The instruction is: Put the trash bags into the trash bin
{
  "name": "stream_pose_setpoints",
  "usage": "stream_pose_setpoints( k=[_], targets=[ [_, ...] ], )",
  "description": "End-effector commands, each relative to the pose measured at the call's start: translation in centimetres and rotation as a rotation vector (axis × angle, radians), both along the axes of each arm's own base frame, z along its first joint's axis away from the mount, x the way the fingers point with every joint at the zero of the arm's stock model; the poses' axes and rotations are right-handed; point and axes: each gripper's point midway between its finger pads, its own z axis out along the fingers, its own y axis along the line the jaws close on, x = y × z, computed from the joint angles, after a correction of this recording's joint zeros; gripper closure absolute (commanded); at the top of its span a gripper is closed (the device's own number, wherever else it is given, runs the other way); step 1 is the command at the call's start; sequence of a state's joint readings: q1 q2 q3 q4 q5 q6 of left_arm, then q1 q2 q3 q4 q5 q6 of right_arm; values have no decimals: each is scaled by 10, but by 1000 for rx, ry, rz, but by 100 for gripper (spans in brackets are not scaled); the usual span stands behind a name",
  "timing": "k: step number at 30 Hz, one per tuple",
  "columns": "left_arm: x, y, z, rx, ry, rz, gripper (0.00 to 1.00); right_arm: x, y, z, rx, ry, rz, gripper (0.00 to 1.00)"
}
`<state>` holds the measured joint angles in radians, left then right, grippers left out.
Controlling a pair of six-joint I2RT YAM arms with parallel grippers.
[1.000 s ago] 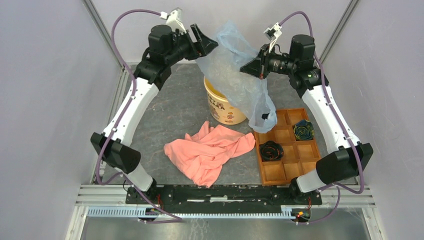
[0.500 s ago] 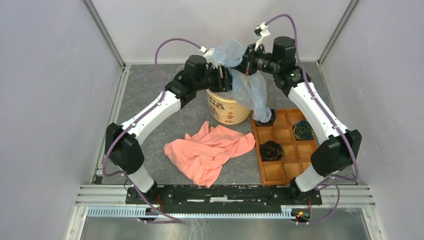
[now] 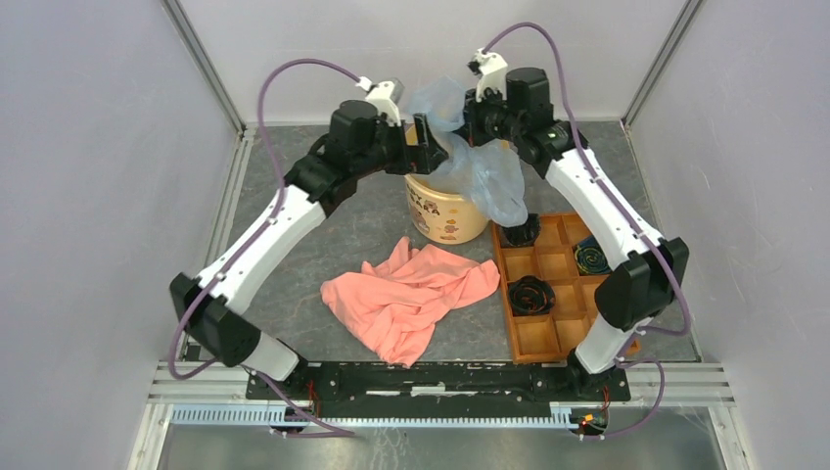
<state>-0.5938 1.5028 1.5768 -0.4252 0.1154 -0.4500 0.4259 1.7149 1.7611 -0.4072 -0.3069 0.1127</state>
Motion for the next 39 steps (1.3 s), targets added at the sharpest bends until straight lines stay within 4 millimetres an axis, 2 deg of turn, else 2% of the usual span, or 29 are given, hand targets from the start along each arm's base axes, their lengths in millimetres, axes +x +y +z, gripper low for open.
stream_pose_setpoints(
  k=[1, 5, 7, 8, 12, 14, 17, 20, 23, 26, 30, 31, 33, 34, 36, 39],
  targets=[
    [-9, 61, 27, 84, -114, 166, 0, 5, 28, -14, -152, -86, 81, 100],
    [-26, 81, 30, 77, -132, 194, 0, 8, 60, -47, -172, -52, 211, 100],
    [-33, 85, 37, 49, -128, 182, 0, 9, 63, -53, -186, -15, 229, 100],
    [-35, 88, 43, 20, -118, 176, 0, 7, 64, -52, -184, -3, 235, 99],
    [-31, 100, 64, -77, -79, 197, 0, -11, 63, -22, -118, -23, 250, 98],
    [-27, 98, 69, -101, -76, 187, 0, -20, 60, -9, -101, -43, 255, 97],
    [-21, 82, 61, -115, -41, 124, 0, -30, 57, 4, -89, -71, 267, 95],
    [-19, 66, 51, -149, -4, 60, 1, -34, 55, 6, -93, -77, 277, 94],
    [-11, 65, 41, -129, 13, 67, 13, -35, 56, 7, -86, -75, 281, 93],
    [-2, 75, 29, -72, 13, 128, 37, -36, 58, 12, -72, -80, 287, 92],
    [3, 82, 27, -44, -2, 160, 72, -35, 55, 14, -91, -92, 271, 88],
    [4, 83, 29, -44, -8, 161, 80, -34, 53, 13, -102, -93, 265, 84],
    [5, 84, 33, -50, -22, 168, 93, -30, 47, 11, -134, -86, 231, 68],
    [5, 85, 34, -49, -30, 176, 97, -27, 41, 10, -156, -77, 202, 55],
    [6, 87, 34, -49, -34, 187, 98, -23, 27, 11, -205, -49, 123, 32],
    [8, 89, 33, -61, -22, 203, 98, -31, 10, 24, -260, -53, 52, 15]
  ],
)
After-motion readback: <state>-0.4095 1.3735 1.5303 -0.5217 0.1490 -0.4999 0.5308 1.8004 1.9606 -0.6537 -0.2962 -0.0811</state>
